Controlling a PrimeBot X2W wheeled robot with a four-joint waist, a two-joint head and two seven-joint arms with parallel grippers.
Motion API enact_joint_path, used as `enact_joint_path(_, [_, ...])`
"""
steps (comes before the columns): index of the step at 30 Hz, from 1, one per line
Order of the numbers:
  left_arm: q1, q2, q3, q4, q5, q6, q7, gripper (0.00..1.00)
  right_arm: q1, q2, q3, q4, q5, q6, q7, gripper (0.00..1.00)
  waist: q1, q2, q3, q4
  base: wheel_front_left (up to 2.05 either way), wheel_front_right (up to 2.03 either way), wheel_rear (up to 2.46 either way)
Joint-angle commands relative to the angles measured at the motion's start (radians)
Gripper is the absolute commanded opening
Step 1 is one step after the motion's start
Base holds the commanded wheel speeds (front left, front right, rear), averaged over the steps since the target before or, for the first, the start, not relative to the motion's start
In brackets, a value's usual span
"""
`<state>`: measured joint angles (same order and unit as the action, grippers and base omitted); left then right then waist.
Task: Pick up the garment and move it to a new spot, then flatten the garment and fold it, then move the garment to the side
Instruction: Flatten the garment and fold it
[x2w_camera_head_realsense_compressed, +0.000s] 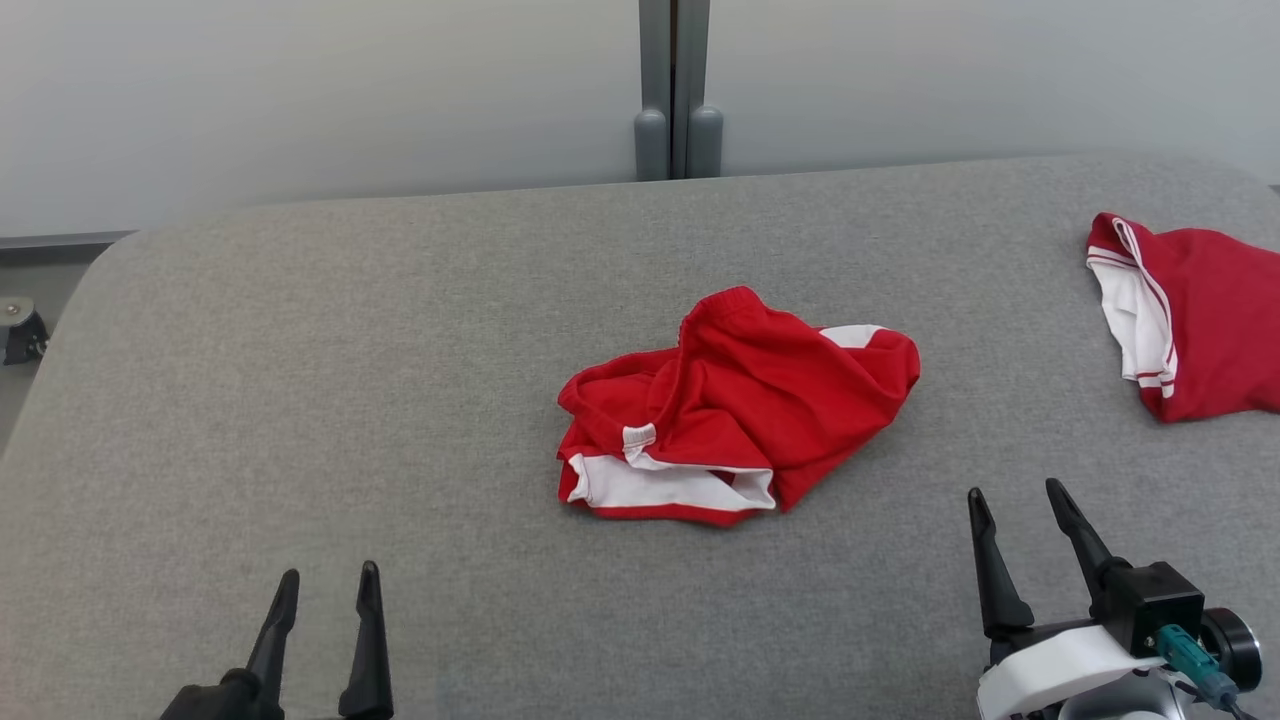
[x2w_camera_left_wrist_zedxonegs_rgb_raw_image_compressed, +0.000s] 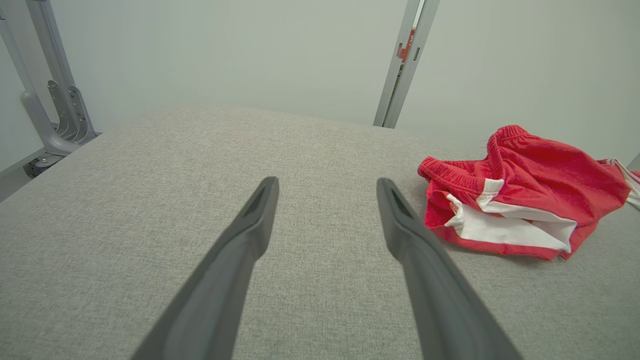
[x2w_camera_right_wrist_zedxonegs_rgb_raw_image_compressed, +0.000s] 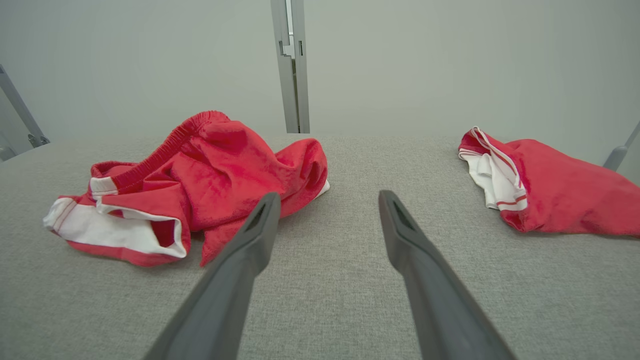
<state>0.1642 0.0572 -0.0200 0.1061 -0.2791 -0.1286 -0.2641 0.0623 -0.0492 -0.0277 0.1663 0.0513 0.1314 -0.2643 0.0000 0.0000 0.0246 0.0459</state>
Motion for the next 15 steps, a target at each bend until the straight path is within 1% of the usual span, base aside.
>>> enact_joint_path(1, [-0.005,0.008,-0.015,-0.004,0.011,-0.004,0.0,1.0,-0.003,-0.003,0.003,0.002,0.005,-0.002,0.0,1.0,0.0,0.0,0.001,-0.01,0.0,0.0,0.0])
enact_joint_path(5, [-0.085,0.04,-0.1,-0.019,0.004,-0.004,0.0,1.0,-0.028,-0.003,0.018,0.001,-0.001,-0.002,0.0,1.0,0.0,0.0,0.012,-0.039,0.0,0.0,0.0])
enact_joint_path(7, [-0.137,0.065,-0.164,-0.006,0.001,-0.004,0.0,1.0,-0.036,-0.003,0.027,-0.004,0.002,-0.002,0.0,1.0,0.0,0.0,0.019,-0.058,0.0,0.0,0.0])
enact_joint_path(10, [-0.245,0.109,-0.284,0.066,-0.012,-0.004,0.007,1.0,-0.039,-0.003,0.036,-0.003,0.011,-0.002,0.0,1.0,0.0,0.0,0.025,-0.086,0.0,0.0,0.0])
enact_joint_path(11, [-0.287,0.121,-0.321,0.09,-0.016,-0.004,0.026,1.0,-0.039,-0.003,0.039,-0.003,0.014,-0.002,0.0,1.0,0.0,0.0,0.027,-0.094,0.0,0.0,0.0])
enact_joint_path(15, [-0.458,0.174,-0.466,0.182,-0.039,-0.003,0.155,1.0,-0.034,-0.002,0.052,0.001,0.026,-0.002,0.0,1.0,0.0,0.0,0.039,-0.125,0.0,0.0,0.0])
